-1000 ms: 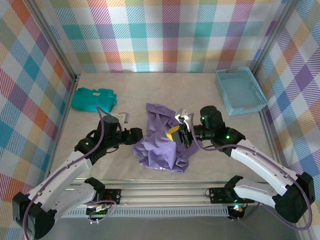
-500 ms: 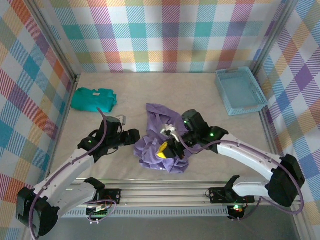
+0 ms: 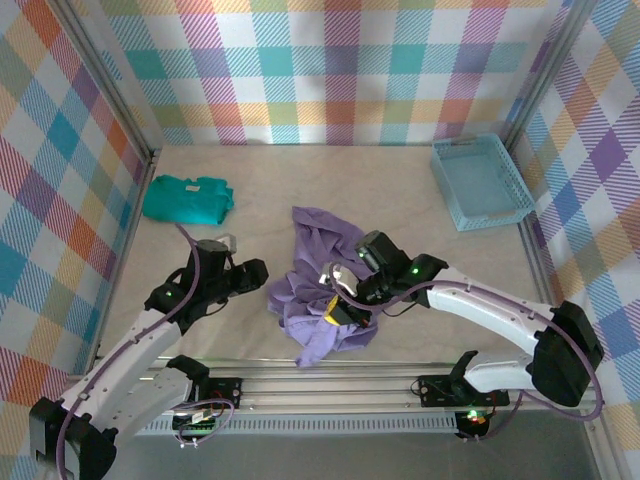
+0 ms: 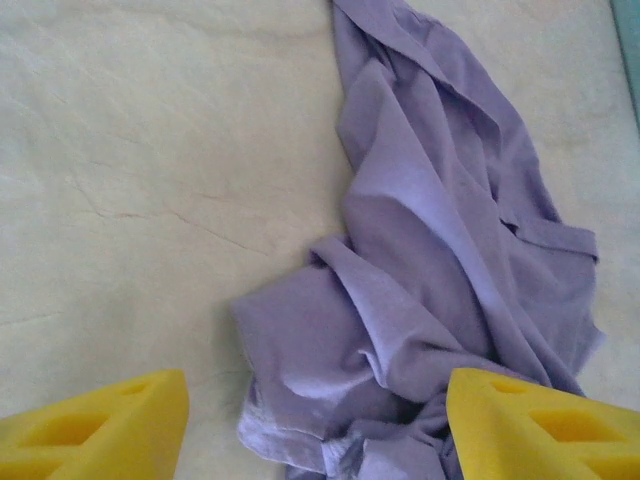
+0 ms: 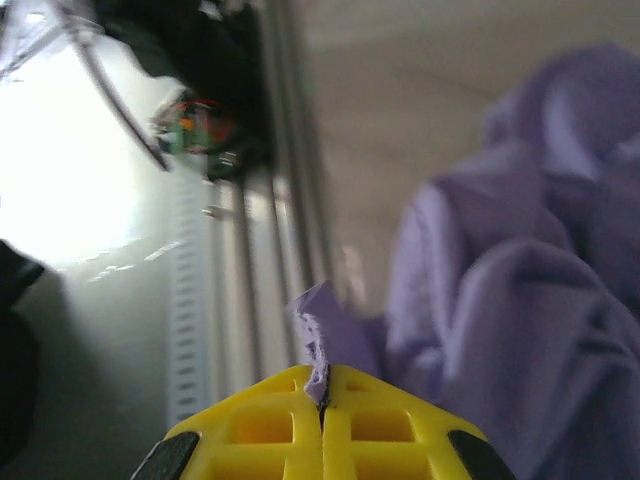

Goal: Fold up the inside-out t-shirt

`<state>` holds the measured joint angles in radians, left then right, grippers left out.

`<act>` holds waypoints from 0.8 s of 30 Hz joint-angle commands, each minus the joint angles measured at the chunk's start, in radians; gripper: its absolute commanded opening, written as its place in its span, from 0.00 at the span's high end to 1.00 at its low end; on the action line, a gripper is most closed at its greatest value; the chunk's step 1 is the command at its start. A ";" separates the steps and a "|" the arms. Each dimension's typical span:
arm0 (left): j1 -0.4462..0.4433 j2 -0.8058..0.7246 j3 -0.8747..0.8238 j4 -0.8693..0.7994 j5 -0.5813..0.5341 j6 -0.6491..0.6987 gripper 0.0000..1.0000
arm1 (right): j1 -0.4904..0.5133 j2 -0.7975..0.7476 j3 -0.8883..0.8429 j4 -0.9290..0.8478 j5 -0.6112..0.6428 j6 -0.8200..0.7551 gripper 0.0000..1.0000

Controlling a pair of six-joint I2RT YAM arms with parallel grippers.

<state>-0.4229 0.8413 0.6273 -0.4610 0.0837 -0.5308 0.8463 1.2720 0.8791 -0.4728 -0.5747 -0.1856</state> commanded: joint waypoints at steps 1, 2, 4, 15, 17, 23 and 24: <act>0.006 -0.019 -0.046 0.078 0.125 0.005 0.31 | -0.025 0.006 0.006 0.024 0.110 0.042 1.00; 0.001 -0.024 -0.059 0.097 0.153 0.005 0.31 | -0.037 0.019 0.012 0.032 0.124 0.059 1.00; -0.019 -0.041 -0.087 0.131 0.189 0.004 0.31 | -0.065 0.039 0.022 0.050 0.125 0.104 1.00; -0.257 -0.050 -0.214 0.344 0.228 -0.012 0.31 | -0.195 0.117 0.060 0.118 0.052 0.202 1.00; -0.292 -0.033 -0.237 0.357 0.231 -0.032 0.31 | -0.199 0.122 0.058 0.115 0.050 0.204 1.00; -0.349 -0.030 -0.338 0.395 0.323 -0.180 0.31 | -0.200 0.116 0.057 0.110 0.072 0.210 1.00; -0.360 -0.038 -0.349 0.384 0.331 -0.197 0.31 | -0.200 0.116 0.057 0.109 0.071 0.209 1.00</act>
<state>-0.7563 0.8165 0.3077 -0.1028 0.3538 -0.6407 0.6510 1.3869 0.9108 -0.3748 -0.4896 0.0154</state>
